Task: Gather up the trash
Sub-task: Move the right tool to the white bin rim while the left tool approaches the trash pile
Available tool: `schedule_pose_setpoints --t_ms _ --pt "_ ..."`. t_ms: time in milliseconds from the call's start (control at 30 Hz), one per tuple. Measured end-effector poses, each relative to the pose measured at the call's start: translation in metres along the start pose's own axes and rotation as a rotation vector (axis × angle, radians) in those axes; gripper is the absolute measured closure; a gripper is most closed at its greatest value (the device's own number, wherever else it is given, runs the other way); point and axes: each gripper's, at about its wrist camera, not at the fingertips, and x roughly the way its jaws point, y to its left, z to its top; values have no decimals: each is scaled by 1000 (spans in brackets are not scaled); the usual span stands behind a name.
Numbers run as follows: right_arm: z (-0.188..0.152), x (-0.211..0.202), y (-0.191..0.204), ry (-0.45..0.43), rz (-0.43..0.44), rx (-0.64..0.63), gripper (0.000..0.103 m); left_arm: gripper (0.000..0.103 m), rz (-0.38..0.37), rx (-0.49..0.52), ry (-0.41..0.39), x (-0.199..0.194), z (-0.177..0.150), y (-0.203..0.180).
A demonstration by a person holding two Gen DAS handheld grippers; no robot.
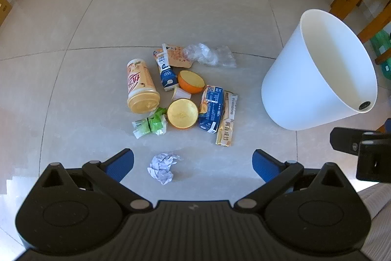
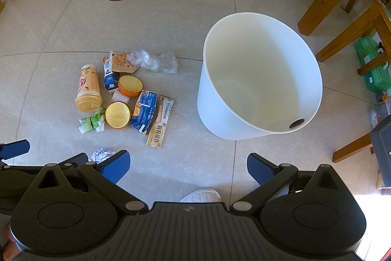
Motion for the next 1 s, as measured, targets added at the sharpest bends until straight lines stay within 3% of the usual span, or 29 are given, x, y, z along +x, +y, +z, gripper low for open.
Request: schedule_pose_setpoints --t_ms 33,400,733,1000 --pt "0 0 0 -1 1 0 0 1 -25 63 4 0 0 0" --pt "-2 -4 -2 -11 11 -1 0 1 -56 92 -31 -5 -2 -3" --pt "-6 -8 -6 -42 31 5 0 1 -26 197 -100 -15 -2 -15" --pt "-9 -16 -15 -89 78 15 0 1 -82 246 -123 -22 0 -20"
